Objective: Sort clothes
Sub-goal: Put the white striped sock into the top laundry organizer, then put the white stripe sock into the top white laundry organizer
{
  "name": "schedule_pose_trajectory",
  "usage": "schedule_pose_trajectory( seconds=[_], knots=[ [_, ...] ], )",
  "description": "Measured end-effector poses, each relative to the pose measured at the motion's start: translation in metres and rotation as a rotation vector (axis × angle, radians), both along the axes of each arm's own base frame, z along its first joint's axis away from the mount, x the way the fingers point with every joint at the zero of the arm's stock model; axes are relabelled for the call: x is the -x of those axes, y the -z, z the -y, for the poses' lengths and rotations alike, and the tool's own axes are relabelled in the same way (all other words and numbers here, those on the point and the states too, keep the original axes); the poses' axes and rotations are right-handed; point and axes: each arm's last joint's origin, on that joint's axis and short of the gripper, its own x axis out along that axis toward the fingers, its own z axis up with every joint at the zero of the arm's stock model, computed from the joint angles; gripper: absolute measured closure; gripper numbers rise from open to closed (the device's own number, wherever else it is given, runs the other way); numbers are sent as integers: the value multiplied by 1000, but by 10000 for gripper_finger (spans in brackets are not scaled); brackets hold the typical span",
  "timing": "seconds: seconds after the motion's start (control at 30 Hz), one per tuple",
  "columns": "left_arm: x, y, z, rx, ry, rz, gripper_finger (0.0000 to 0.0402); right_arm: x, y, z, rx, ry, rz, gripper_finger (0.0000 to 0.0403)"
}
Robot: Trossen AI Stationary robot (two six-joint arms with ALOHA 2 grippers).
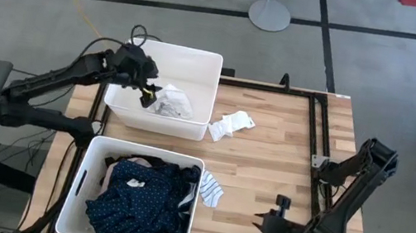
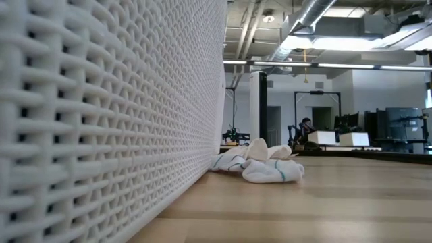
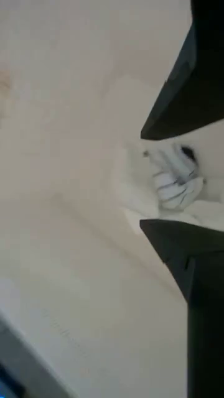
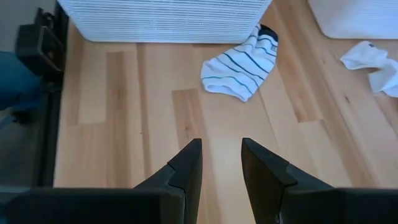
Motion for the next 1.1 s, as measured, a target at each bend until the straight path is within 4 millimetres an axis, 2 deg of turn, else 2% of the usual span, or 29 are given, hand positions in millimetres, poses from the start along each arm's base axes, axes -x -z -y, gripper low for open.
schedule_pose_trajectory(
  seconds=[0.17, 0.33, 0.5, 0.67, 0.77, 0.93, 1.1],
  knots=[
    [4, -31, 15, 13, 98, 135, 156, -12, 12, 2, 42, 37, -25, 269],
    [11, -63, 48, -20, 269, 257, 158, -27, 33, 3, 103, 80, -58, 243],
    [22, -78, 83, -64, 380, 325, 165, -46, 51, 4, 152, 140, -6, 205],
    [29, -83, 113, -49, 493, 366, 166, -67, 62, 16, 178, 205, 6, 169],
    [29, -82, 130, -12, 580, 379, 166, -83, 66, 19, 179, 186, 23, 157],
    [18, -67, 159, 9, 680, 349, 166, -108, 71, 26, 177, 128, 29, 153],
    [6, -51, 196, -22, 766, 336, 166, -120, 83, 43, 156, 114, 12, 153]
  ],
)
